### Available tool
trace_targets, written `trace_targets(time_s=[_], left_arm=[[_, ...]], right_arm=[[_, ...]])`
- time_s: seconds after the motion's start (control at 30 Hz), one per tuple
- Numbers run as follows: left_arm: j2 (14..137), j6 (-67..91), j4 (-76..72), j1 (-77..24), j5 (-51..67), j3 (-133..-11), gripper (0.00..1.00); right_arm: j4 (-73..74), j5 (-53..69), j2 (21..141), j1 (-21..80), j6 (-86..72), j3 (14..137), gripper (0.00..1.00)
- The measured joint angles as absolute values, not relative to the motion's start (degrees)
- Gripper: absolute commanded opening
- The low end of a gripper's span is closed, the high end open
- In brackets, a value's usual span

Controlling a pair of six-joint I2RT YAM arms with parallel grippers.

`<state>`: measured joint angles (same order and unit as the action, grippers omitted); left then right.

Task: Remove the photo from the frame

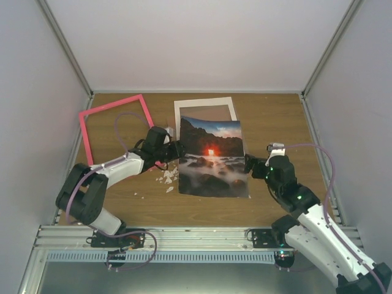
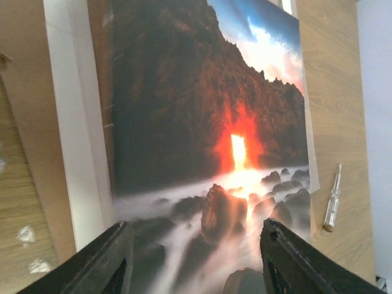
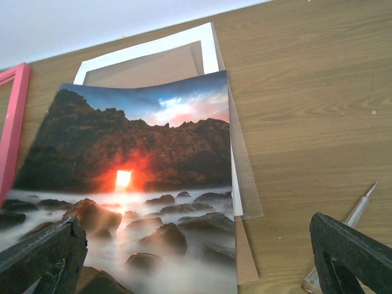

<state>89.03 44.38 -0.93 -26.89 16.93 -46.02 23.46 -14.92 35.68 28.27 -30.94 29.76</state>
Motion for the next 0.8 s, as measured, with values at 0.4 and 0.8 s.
trace_targets(time_s=[0.4, 0.8], left_arm=[[64.6, 37.6, 14.4, -23.0, 11.1, -44.9, 0.91], [32.6, 28.9, 30.6, -21.1, 1.7, -47.8, 0.99]], right_arm=[[29.0, -16.2, 32.8, 28.3, -30.9, 35.7, 1.00], [32.0, -20.1, 24.9, 28.3, -26.0, 41.7, 1.00]])
